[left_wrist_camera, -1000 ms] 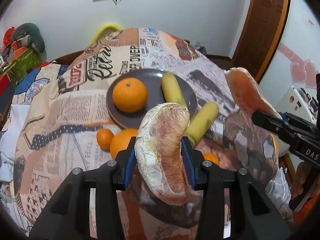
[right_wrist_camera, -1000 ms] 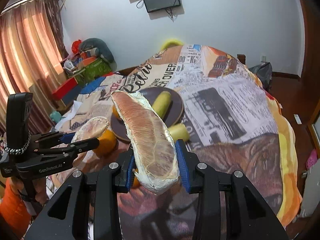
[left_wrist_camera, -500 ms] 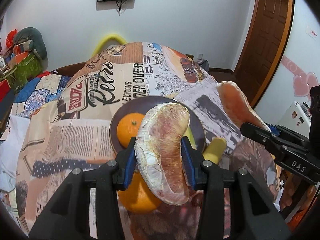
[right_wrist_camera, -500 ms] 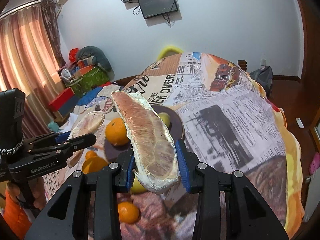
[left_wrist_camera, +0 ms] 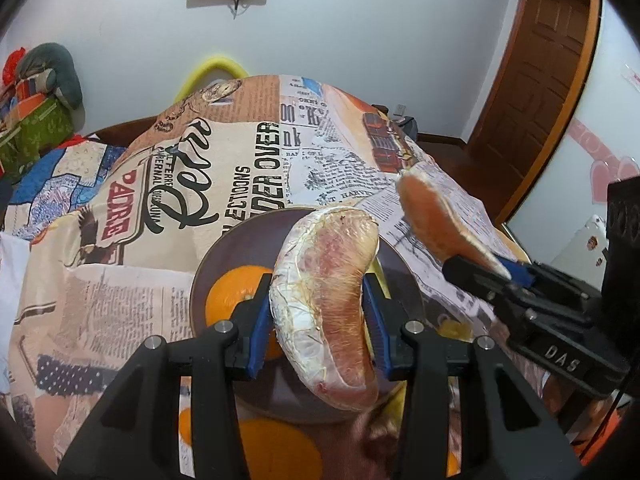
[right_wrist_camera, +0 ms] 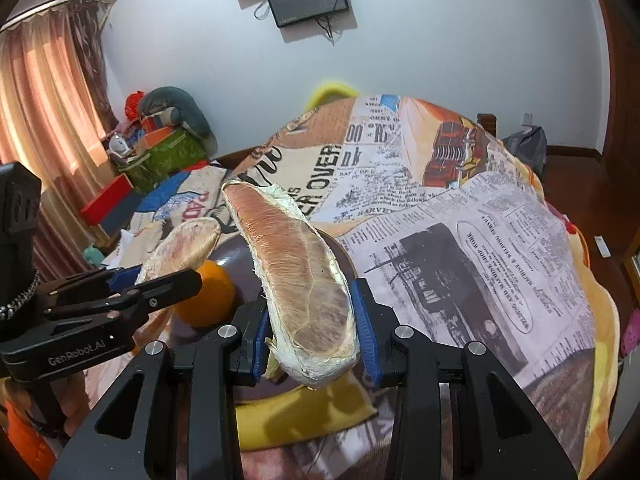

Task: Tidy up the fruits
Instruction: 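Carry the pomelo segment with the left tool onto the plate while the right tool sets its segment beside it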

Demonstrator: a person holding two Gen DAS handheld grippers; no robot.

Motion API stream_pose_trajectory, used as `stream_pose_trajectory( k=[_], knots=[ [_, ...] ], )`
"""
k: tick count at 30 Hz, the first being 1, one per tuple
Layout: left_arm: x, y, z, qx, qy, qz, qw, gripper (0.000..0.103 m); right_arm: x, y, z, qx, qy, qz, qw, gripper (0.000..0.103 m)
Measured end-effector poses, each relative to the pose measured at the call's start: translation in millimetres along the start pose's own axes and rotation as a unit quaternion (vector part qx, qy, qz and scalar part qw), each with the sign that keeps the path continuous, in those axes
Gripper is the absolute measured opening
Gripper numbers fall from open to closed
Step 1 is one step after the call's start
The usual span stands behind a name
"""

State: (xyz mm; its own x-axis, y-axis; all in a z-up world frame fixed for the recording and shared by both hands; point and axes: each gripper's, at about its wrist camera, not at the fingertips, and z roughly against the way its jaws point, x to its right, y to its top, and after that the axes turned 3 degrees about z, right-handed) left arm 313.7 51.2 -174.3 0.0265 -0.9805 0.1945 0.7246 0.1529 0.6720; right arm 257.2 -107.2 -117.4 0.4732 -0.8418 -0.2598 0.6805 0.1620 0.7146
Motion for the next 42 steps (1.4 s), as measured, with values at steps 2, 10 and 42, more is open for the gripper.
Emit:
stream_pose_trajectory(
  k=[2, 10, 42],
  knots=[
    [-3, 4, -7, 0.000, 0.003, 0.006, 1.0000, 0.042, 2, 1, -7, -0.007, 0.001, -0.002, 1.000, 0.034],
    [-10, 15, -29, -0.013, 0.012, 0.011, 0.9998, 0.042, 8, 4, -29, -0.035, -0.004, 0.003, 0.999, 0.034],
    [-4, 25, -23, -0.022, 0.010, -0.003, 0.9997, 0.042, 8, 2, -30, -0.076, 0.029, -0.011, 0.997, 0.047]
  ],
)
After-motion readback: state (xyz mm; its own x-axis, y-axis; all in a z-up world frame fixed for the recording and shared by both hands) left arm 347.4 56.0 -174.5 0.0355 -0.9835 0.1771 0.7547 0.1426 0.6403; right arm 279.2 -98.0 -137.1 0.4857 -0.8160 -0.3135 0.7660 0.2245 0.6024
